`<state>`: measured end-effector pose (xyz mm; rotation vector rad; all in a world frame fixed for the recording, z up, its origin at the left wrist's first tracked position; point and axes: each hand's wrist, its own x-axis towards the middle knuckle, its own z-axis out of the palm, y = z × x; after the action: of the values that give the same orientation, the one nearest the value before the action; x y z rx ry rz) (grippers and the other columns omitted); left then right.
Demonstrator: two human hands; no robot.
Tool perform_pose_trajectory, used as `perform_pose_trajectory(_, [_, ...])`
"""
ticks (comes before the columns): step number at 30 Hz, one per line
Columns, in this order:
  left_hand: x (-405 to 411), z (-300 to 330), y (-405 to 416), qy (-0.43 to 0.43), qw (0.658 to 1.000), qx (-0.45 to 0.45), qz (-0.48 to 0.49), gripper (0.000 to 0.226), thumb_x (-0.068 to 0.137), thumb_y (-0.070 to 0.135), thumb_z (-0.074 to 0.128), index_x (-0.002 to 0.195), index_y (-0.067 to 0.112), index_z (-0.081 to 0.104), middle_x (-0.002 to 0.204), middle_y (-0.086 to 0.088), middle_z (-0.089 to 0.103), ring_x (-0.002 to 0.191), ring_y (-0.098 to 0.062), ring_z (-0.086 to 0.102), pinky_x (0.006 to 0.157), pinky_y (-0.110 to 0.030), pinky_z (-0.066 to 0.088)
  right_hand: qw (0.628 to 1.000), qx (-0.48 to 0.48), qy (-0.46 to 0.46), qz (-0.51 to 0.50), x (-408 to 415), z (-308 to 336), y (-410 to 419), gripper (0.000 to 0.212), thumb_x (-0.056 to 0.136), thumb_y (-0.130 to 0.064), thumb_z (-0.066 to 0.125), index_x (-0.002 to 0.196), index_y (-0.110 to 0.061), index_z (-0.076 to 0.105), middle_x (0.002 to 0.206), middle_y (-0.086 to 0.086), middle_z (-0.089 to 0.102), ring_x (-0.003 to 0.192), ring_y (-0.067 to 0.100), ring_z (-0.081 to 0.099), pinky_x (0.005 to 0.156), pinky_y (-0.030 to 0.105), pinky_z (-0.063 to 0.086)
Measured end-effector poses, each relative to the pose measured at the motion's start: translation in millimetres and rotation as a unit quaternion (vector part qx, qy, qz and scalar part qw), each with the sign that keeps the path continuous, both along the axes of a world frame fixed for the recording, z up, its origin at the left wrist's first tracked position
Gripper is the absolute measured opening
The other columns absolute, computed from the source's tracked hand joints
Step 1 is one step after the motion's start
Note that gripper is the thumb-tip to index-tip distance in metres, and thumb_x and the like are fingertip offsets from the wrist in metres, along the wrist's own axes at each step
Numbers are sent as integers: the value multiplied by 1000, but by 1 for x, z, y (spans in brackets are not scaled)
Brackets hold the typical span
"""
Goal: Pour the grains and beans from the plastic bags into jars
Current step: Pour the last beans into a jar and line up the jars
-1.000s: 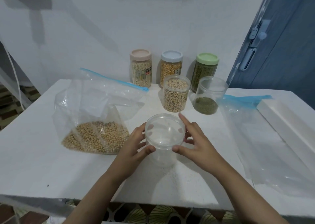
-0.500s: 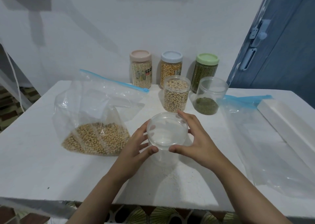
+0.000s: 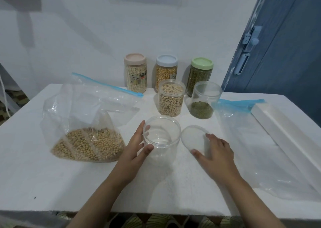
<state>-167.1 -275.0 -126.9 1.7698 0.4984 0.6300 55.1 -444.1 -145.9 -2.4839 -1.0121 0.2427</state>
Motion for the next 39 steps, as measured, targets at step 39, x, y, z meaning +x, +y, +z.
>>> perform_pose_trajectory(39, [-67,195,135,-91,903,368,201,27,101,35,50,127,34,60,130,17,58,134,-6,40,119,-57,18,764,596,115,218,-178,202,224,25,100,0,54,119,-17,55,103,-9,63,82,20,73,76,31,59])
